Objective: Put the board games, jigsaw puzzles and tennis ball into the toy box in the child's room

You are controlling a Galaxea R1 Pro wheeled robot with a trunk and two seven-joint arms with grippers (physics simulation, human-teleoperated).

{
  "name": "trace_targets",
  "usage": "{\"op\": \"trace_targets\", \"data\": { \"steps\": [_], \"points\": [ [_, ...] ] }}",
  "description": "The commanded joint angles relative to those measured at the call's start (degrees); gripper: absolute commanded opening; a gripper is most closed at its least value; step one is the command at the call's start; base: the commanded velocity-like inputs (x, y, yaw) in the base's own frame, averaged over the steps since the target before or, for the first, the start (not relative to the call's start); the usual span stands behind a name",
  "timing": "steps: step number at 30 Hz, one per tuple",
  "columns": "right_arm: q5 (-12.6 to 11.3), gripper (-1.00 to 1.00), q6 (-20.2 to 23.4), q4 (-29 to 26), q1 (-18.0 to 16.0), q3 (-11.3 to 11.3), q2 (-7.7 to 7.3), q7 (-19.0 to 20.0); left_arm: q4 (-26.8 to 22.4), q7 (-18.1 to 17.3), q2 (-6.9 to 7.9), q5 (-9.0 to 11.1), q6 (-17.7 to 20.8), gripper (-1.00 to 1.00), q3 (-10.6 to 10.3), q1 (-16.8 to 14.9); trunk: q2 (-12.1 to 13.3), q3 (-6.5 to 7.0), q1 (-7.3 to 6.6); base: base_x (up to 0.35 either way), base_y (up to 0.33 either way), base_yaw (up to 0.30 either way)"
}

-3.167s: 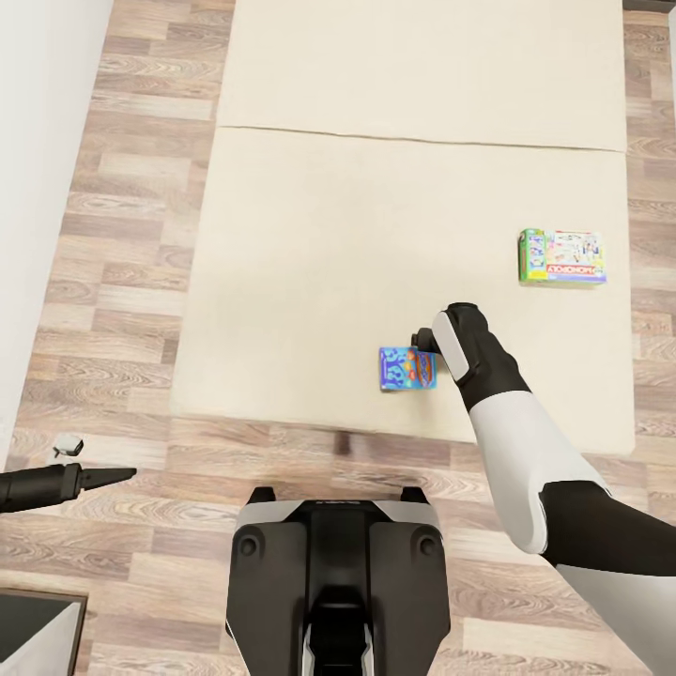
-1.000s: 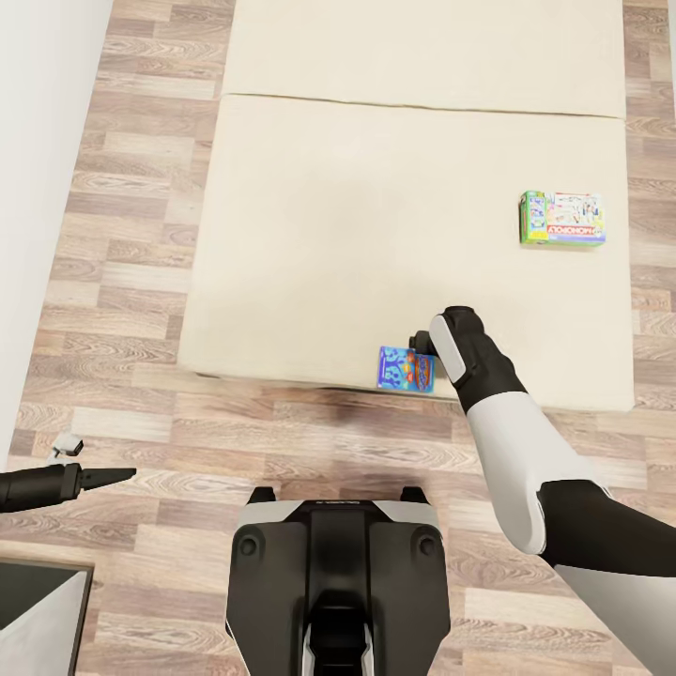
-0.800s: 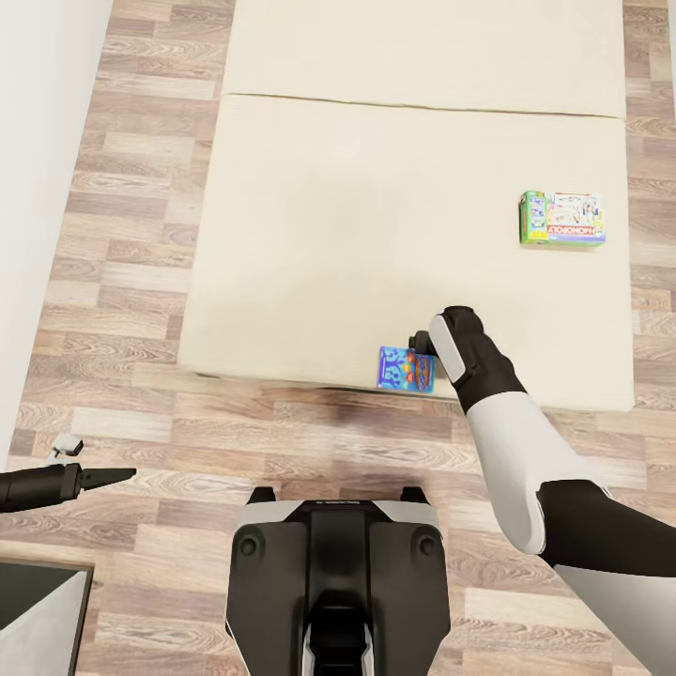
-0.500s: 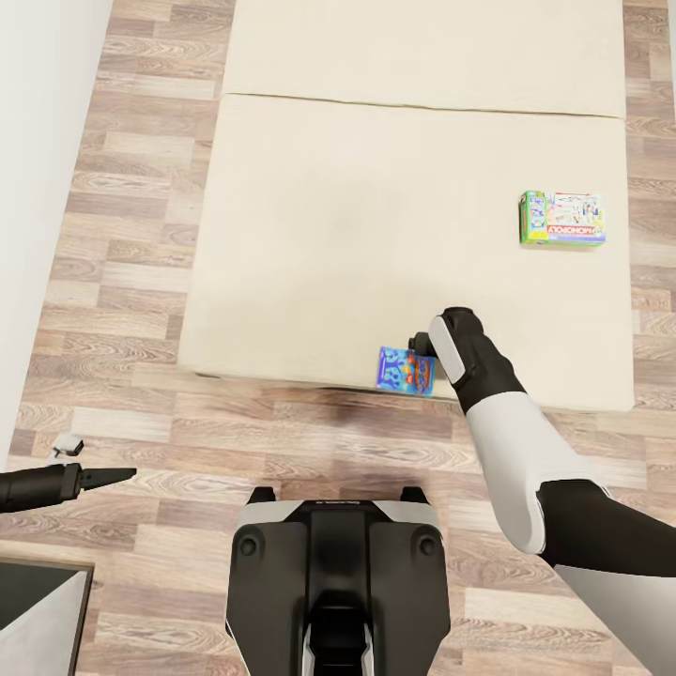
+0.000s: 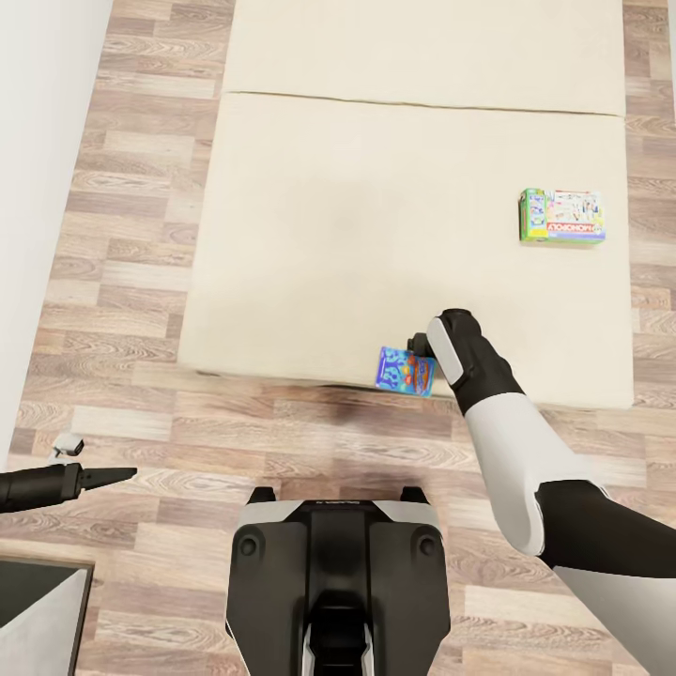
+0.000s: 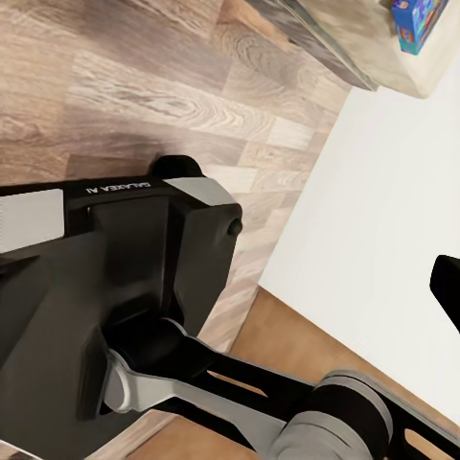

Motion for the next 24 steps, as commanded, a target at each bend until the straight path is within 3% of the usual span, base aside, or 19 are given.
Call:
{"op": "trace_targets", "data": {
  "steps": [1,24],
  "points": [
    [-0.6,1.0,0.1,0.0,0.0,0.0,-0.02,-0.5,0.0,-0.2,0.03,0.0,0.6,1.0,0.0,0.0,-0.1,-0.06,0.03,-0.038,0.0,0.0],
    [-0.6,1.0,0.1,0.0,0.0,0.0,0.1,-0.5,0.0,-0.2,0.11,0.0,0.6,1.0,-0.1,0.0,-0.1,-0.06,0.03,-0.046,0.0,0.0]
  ]
}}
